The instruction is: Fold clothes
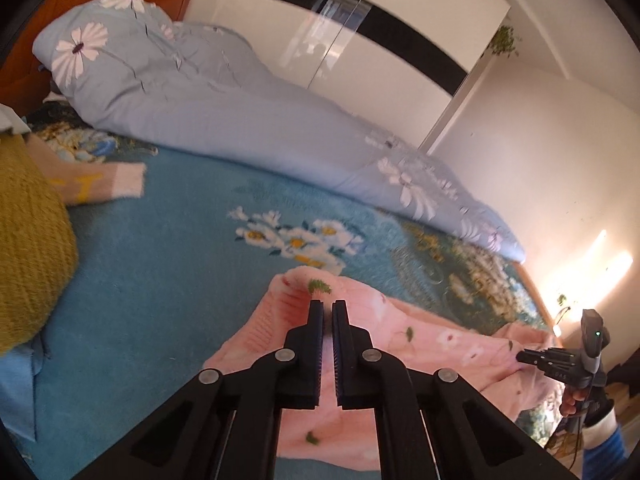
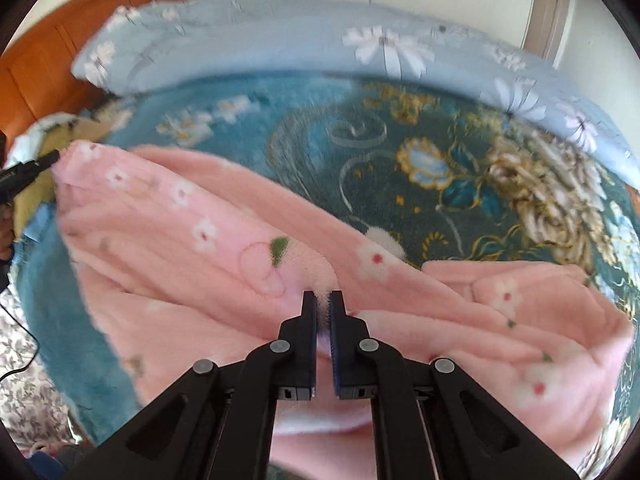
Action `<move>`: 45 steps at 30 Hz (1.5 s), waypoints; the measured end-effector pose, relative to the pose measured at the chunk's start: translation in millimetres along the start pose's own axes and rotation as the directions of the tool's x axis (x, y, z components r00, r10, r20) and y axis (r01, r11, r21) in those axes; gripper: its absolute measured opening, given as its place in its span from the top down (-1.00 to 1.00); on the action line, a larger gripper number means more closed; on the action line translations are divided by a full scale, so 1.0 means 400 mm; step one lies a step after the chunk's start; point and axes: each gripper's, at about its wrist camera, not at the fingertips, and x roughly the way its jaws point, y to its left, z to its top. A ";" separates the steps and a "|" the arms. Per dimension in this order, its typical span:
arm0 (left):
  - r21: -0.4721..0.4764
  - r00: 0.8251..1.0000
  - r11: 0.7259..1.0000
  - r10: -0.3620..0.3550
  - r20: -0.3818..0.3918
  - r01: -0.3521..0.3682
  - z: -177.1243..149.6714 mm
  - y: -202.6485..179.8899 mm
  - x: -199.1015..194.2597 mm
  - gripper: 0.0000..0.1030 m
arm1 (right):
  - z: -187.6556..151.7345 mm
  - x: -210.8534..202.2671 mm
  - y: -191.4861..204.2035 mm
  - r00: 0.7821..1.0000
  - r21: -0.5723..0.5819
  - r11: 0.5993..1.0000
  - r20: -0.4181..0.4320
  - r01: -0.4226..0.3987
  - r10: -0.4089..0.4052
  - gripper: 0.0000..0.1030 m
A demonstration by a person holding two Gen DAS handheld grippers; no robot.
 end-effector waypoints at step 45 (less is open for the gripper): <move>0.065 0.984 0.998 -0.013 -0.176 0.025 -0.158 -0.063 0.069 0.99 | -0.496 -0.116 0.106 0.979 0.277 0.939 0.063 -0.204 0.194 0.84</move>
